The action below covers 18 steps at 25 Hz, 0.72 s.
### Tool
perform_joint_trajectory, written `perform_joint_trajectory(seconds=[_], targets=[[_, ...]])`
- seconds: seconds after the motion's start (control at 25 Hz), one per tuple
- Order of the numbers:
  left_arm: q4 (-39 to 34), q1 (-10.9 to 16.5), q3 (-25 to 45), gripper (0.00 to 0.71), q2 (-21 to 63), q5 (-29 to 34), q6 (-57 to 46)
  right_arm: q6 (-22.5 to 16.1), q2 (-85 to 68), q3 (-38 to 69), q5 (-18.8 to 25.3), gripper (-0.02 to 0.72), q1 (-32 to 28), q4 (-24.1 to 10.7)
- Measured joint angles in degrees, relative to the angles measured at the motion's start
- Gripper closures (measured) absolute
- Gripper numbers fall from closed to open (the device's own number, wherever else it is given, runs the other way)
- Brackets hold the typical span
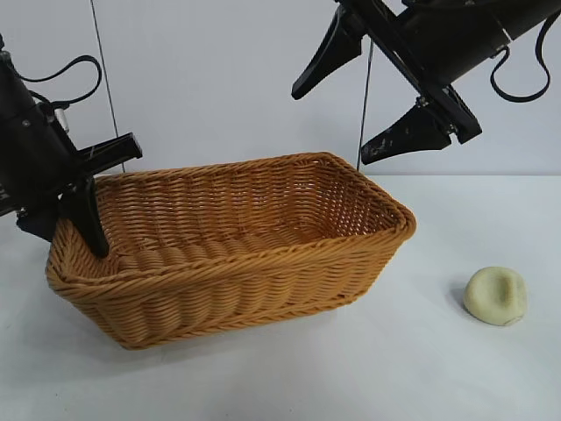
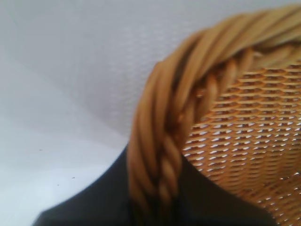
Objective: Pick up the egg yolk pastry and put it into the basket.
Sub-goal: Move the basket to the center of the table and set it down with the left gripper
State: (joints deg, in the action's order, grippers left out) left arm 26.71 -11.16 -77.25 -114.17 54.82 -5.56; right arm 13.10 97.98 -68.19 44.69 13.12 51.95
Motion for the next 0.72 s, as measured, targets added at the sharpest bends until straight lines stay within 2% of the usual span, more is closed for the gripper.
perform_joint_trajectory(seconds=[0.2, 0.72], targets=[[-0.6, 0.0, -3.1, 0.614, -2.1, 0.2, 2.0, 0.0, 0.0, 0.0, 0.0, 0.059, 0.0, 0.0], [-2.1, 0.0, -3.2, 0.615, -6.3, -1.8, 4.9, 0.0, 0.0, 0.0, 0.0, 0.059, 0.0, -0.2]])
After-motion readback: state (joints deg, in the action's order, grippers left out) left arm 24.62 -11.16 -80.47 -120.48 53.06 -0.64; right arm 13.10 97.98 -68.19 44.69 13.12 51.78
